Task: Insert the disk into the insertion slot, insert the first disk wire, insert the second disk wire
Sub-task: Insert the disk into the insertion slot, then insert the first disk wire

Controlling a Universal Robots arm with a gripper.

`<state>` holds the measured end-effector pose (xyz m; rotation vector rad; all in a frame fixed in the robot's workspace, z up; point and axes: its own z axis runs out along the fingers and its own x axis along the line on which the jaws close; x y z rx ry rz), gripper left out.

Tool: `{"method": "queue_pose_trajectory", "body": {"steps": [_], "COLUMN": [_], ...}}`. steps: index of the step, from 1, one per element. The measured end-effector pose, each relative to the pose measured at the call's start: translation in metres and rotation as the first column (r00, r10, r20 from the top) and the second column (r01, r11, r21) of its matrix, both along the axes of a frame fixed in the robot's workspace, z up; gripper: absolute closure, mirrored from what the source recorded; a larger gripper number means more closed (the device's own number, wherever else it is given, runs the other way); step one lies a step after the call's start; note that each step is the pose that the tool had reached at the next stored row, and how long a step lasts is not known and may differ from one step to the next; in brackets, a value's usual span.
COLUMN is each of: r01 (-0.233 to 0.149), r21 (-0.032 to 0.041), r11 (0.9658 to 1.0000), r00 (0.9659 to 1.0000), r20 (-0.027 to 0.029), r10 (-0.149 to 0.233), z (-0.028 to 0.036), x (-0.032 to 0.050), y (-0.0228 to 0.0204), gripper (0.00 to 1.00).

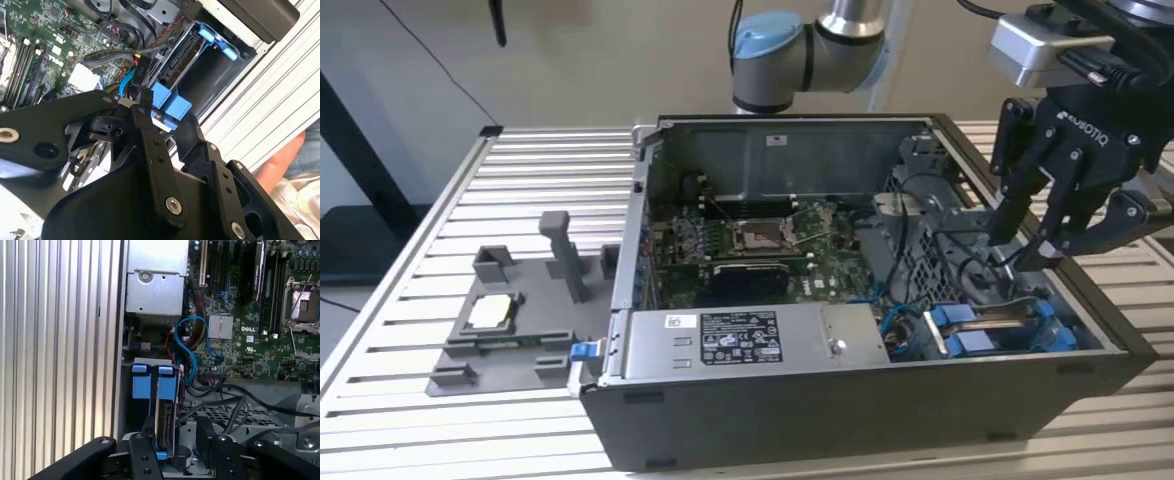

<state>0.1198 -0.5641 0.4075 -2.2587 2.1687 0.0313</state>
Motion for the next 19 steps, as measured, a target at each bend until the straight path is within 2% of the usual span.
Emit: {"method": "queue_pose_trajectory", "body": {"steps": [4, 6, 11, 16, 19], "r01": [0.0, 0.0, -0.003, -0.005, -0.011], "r21": [0.0002, 0.0002, 0.0, -0.0041, -0.0083], "r11": [1.0, 1.0, 1.0, 1.0, 0.9999], "r00": [1.0, 1.0, 1.0, 1.0, 0.9999], "r20": [0.0024, 0.0048, 0.0061, 0.0085, 0.0113], "r10": [0.0, 0.0, 0.003, 0.005, 0.011], "z": [-0.0001, -0.0002, -0.0016, -0.0062, -0.0105], "x": [0.0033, 0.0039, 0.0074, 0.0097, 0.0104], "y": [0.0049, 0.0086, 0.0178, 0.0241, 0.0261], "gripper": [0.53, 0.53, 0.53, 0.53, 0.53]}}
